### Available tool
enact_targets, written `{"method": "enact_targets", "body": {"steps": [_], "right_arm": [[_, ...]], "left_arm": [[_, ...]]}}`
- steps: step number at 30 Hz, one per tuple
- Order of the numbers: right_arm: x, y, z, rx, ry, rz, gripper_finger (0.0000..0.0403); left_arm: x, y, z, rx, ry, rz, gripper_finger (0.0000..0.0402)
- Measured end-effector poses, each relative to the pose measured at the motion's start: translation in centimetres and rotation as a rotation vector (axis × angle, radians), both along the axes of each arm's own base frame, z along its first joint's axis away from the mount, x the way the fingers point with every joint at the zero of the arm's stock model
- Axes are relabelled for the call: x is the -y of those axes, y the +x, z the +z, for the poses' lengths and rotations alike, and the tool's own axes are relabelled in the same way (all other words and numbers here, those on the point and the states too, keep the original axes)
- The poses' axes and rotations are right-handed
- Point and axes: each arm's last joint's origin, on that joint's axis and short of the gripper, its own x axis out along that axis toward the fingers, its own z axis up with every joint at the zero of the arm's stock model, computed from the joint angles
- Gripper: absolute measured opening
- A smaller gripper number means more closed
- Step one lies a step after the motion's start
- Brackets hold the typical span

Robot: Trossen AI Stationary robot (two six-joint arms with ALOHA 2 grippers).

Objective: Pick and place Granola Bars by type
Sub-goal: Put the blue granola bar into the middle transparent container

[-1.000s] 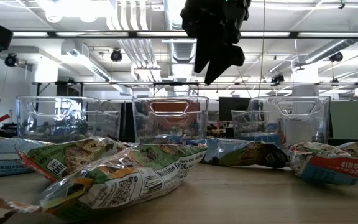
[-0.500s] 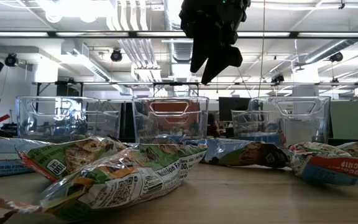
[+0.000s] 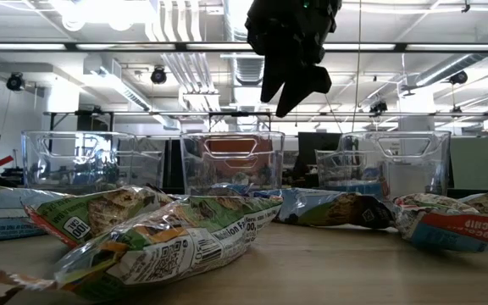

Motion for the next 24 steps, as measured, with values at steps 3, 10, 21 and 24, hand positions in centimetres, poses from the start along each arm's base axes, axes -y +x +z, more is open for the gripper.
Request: {"method": "enact_targets", "body": {"steps": [3, 10, 21, 24], "right_arm": [[0.0, -0.1, -0.4, -0.012, 0.000, 0.000, 0.0237], [0.0, -0.4, -1.2, -0.037, 0.006, -0.014, 0.0237], [-0.1, 0.4, 0.2, 0.110, 0.008, -0.008, 0.0233], [0.0, 0.3, 1.2, 0.169, 0.009, -0.008, 0.0233]], "left_arm": [[-0.3, -0.3, -0.6, -0.022, 0.018, 0.015, 0.0156], [0.0, -0.1, -1.2, -0.045, 0.030, -0.003, 0.0121], [1.4, 2.4, 2.7, 0.316, 0.043, 0.034, 0.0041], [1.4, 3.2, 5.4, 0.550, 0.072, 0.080, 0.0038]]}}
